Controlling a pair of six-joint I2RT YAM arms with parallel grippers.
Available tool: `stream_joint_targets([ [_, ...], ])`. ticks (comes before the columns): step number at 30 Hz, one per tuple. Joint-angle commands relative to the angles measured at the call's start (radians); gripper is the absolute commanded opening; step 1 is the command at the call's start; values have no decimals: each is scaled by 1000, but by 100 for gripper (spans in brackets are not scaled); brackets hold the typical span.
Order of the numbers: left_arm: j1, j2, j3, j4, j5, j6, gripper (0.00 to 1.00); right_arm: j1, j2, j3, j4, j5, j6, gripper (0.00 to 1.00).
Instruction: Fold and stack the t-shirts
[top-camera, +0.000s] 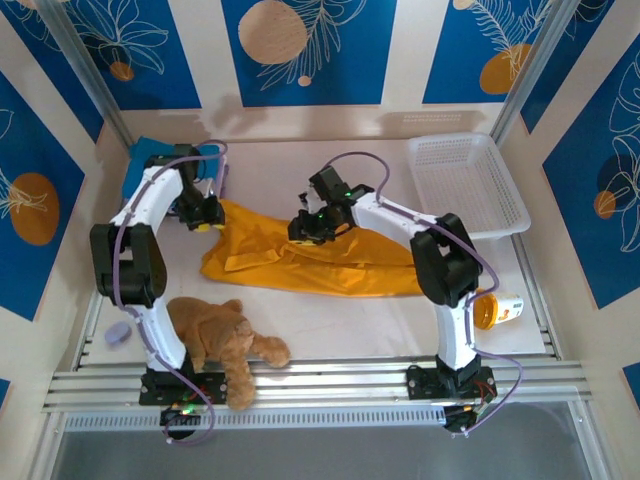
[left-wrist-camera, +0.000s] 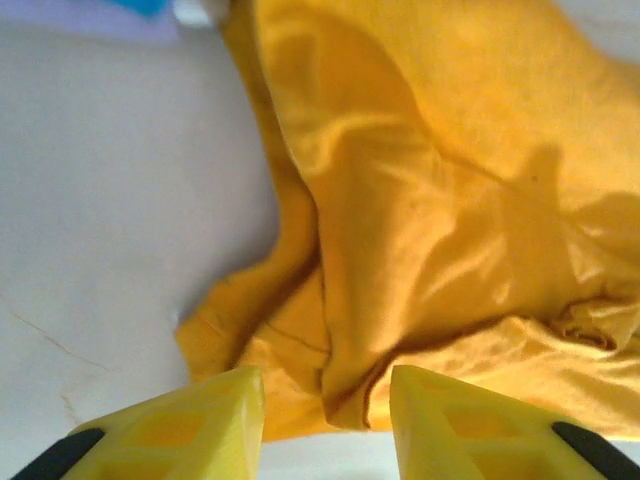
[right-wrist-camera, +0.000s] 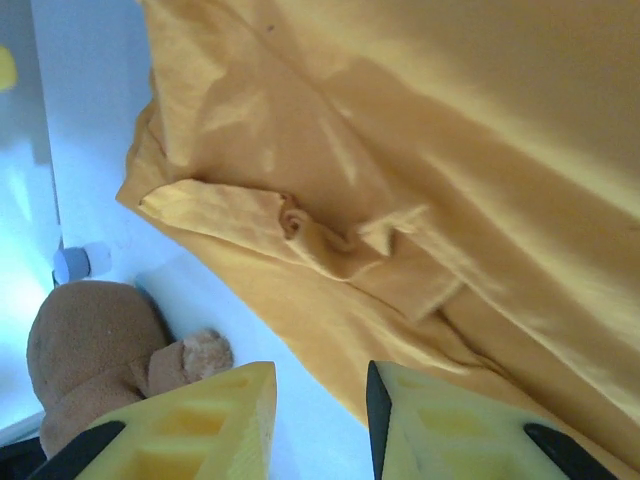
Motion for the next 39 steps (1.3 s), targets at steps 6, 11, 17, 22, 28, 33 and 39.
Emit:
stream_joint_targets([
  [6, -45, -88, -249, 107, 133, -71, 38, 57, 146, 130, 18, -102, 31, 32],
  [11, -53, -89, -304, 147, 147, -83, 38, 64, 198, 169, 14, -121, 27, 32],
  [17, -59, -83, -337, 202, 230, -108, 27, 63, 238, 204, 2, -137, 15, 32],
  [22, -63, -100, -344, 181, 221, -92, 17, 62, 230, 199, -10, -143, 1, 32],
  [28, -63, -121, -363, 138, 170, -66, 10, 39, 169, 157, 17, -100, 27, 33],
  [33, -63, -124, -372, 125, 185, -61, 1, 29, 221, 230, 9, -136, 23, 34],
  [39, -63, -132, -380, 92, 181, -51, 0, 31, 316, 320, -15, -204, 20, 34],
])
